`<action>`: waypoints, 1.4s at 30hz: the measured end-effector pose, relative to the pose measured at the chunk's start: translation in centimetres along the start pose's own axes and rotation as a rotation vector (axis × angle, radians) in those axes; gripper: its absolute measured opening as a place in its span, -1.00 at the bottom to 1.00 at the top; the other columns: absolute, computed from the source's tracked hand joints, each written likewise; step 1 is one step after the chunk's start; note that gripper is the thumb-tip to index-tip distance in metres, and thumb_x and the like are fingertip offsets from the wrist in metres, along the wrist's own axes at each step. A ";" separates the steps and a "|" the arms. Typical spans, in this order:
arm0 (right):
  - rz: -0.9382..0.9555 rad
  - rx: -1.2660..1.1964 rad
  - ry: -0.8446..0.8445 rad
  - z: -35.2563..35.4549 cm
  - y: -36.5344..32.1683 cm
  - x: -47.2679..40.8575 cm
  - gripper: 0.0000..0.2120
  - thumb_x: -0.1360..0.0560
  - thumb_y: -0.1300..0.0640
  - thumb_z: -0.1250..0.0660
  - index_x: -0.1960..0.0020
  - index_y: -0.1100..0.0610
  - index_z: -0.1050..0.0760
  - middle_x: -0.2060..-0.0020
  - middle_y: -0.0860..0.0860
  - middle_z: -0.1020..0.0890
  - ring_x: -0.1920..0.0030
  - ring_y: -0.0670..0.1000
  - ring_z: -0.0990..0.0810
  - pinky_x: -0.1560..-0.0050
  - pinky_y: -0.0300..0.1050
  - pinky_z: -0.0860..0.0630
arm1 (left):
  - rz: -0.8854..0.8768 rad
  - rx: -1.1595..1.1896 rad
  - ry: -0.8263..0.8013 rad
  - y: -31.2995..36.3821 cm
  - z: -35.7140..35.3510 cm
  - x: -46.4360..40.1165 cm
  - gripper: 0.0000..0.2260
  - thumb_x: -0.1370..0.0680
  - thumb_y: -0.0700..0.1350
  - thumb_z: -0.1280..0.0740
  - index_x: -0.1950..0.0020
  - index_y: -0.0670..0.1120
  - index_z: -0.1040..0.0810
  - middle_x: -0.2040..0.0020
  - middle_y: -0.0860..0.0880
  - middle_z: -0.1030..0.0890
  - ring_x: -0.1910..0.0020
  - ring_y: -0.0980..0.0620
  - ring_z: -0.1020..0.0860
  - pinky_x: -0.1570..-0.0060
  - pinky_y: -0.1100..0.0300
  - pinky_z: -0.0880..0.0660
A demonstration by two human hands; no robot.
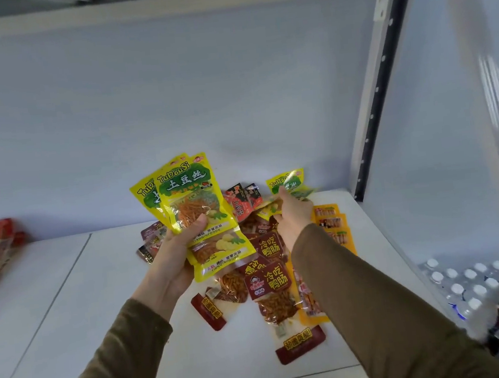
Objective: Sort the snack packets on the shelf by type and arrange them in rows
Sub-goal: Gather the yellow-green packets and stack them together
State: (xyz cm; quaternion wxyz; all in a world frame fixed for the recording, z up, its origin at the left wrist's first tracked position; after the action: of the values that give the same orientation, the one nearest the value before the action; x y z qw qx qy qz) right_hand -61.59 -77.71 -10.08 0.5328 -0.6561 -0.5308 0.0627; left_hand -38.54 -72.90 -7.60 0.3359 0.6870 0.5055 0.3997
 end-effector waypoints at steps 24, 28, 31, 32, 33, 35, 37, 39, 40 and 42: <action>0.299 0.197 -0.616 -3.2 -5.2 6.6 -0.63 -0.50 0.47 -0.28 -0.03 0.06 -0.68 0.06 0.10 -0.75 0.11 0.09 -0.74 0.12 -0.01 -0.67 | 0.050 -0.019 0.019 -1.3 0.5 -0.3 -0.52 -0.56 -0.03 -0.43 -0.44 -0.17 -0.50 -0.20 -0.25 -0.68 -0.05 -0.24 -0.72 0.13 -0.09 -0.67; 0.289 0.596 -0.635 -4.9 -0.9 7.4 -0.70 -0.53 0.40 -0.30 -0.11 0.08 -0.62 -0.08 0.17 -0.71 -0.13 0.21 -0.67 -0.29 0.20 -0.53 | 0.089 0.034 -0.113 -1.0 -0.5 0.3 -0.28 -0.55 0.44 -0.19 -0.46 -0.08 -0.53 -0.35 -0.25 -0.60 -0.27 -0.28 -0.62 -0.09 -0.17 -0.63; 0.345 0.678 -0.643 -5.5 0.7 7.6 -0.62 -0.57 0.33 -0.31 -0.33 0.07 -0.53 -0.22 0.08 -0.63 -0.26 0.12 -0.58 -0.26 0.07 -0.51 | 0.049 0.070 -0.177 -0.2 0.0 0.8 -0.17 -0.47 0.57 -0.12 -0.48 -0.01 -0.53 -0.42 -0.20 -0.55 -0.39 -0.29 -0.53 -0.27 -0.24 -0.54; 0.362 0.704 -0.658 -5.8 1.2 7.9 -0.59 -0.58 0.31 -0.31 -0.39 0.05 -0.49 -0.26 0.03 -0.60 -0.27 0.07 -0.55 -0.19 -0.01 -0.51 | 0.043 0.043 -0.175 0.0 0.3 1.1 -0.20 -0.47 0.55 -0.15 -0.46 0.01 -0.54 -0.42 -0.19 -0.56 -0.39 -0.27 -0.54 -0.28 -0.22 -0.54; 0.378 0.726 -0.670 -6.1 1.6 8.1 -0.54 -0.59 0.30 -0.31 -0.46 0.06 -0.44 -0.29 0.03 -0.58 -0.27 0.03 -0.56 -0.16 -0.05 -0.52 | 0.045 0.009 -0.159 0.0 0.7 1.3 -0.26 -0.49 0.51 -0.20 -0.43 0.02 -0.57 -0.40 -0.17 -0.58 -0.37 -0.26 -0.56 -0.25 -0.19 -0.56; 0.384 0.717 -0.707 -6.7 2.6 8.6 -0.53 -0.60 0.32 -0.29 -0.49 0.11 -0.40 -0.28 0.10 -0.62 -0.14 0.03 -0.68 -0.12 -0.02 -0.63 | 0.059 -0.048 -0.099 0.0 1.6 1.6 -0.38 -0.50 0.38 -0.35 -0.39 0.01 -0.60 -0.34 -0.16 -0.63 -0.30 -0.23 -0.61 -0.17 -0.14 -0.60; 0.371 0.664 -0.752 -7.3 3.4 9.5 -0.62 -0.60 0.35 -0.27 -0.37 0.10 -0.50 -0.09 0.08 -0.71 0.04 0.02 -0.74 0.02 -0.07 -0.69 | 0.054 -0.056 -0.029 0.3 2.4 2.0 -0.45 -0.50 0.18 -0.46 -0.41 -0.07 -0.58 -0.28 -0.19 -0.66 -0.19 -0.21 -0.67 -0.07 -0.09 -0.64; 0.361 0.651 -0.778 -7.9 4.1 10.4 -0.73 -0.61 0.29 -0.26 -0.24 0.06 -0.57 -0.02 0.06 -0.73 0.02 0.07 -0.74 0.04 -0.06 -0.69 | 0.039 -0.010 0.024 0.7 3.0 2.4 -0.51 -0.53 0.01 -0.45 -0.41 -0.15 -0.55 -0.25 -0.23 -0.67 -0.09 -0.20 -0.71 0.01 -0.06 -0.66; 0.357 0.663 -0.788 -8.3 4.7 10.7 -0.77 -0.63 0.22 -0.26 -0.24 0.06 -0.56 -0.10 0.10 -0.70 -0.06 0.11 -0.71 -0.03 0.00 -0.67 | 0.032 0.005 0.046 0.9 3.4 2.6 -0.53 -0.52 -0.03 -0.43 -0.40 -0.17 -0.55 -0.23 -0.24 -0.67 -0.06 -0.20 -0.71 0.03 -0.05 -0.67; 0.323 0.716 -0.793 -9.0 6.1 11.1 -0.62 -0.65 -0.03 -0.26 -0.44 -0.01 -0.40 -0.47 0.10 -0.45 -0.38 0.12 -0.51 -0.29 0.10 -0.50 | 0.024 0.015 0.069 1.3 4.5 3.2 -0.55 -0.51 -0.05 -0.42 -0.38 -0.17 -0.57 -0.21 -0.25 -0.68 -0.02 -0.19 -0.72 0.06 -0.05 -0.68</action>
State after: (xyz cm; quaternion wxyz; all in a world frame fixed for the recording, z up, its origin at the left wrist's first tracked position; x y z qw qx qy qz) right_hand -47.17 -74.10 -5.59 0.4654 -0.4332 -0.5290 0.5621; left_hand -33.41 -70.40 -7.83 0.3084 0.6813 0.5114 0.4233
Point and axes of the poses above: each hand's wrist, its own x-axis away from the middle knuckle, its own z-axis out of the back of the hand, y = z × x, the point moved 6 cm from there along -x, towards the middle knuckle
